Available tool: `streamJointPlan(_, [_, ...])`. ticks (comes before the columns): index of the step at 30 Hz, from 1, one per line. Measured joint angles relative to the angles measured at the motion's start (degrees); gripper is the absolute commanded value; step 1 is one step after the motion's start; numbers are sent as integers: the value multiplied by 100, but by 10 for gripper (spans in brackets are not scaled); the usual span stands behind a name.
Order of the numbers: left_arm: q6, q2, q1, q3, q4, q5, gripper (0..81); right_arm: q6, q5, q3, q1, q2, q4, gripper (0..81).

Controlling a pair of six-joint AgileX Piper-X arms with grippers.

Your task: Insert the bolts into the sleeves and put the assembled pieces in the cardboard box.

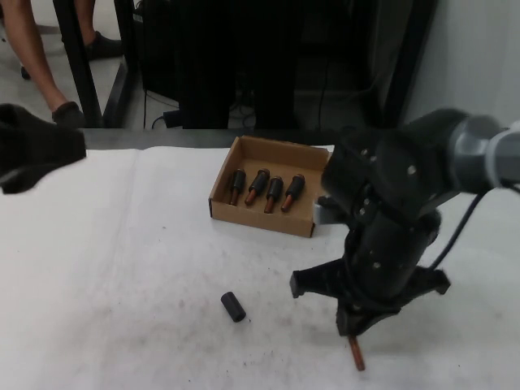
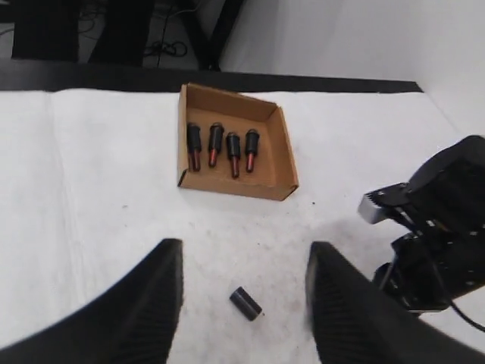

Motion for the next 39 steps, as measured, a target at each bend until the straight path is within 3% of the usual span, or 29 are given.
streamJointPlan(10, [-1663,1133,-2561,0,23,-2226,459,-1134,99,11,14,-1730,947,2])
streamJointPlan(15, [-2841,2175,-3117,0,-202,-2766,459,-1377,99,11,14,-2675,1245,2])
streamJointPlan(26, [-5223,3917,-3146,0,-769,-2685,459,-1405,105,11,14,-4160,1340,2])
streamJointPlan(39, [-5806,4694,-3146,-323,-1303,-2685,447,-1542,105,11,14,-4475,1789,2])
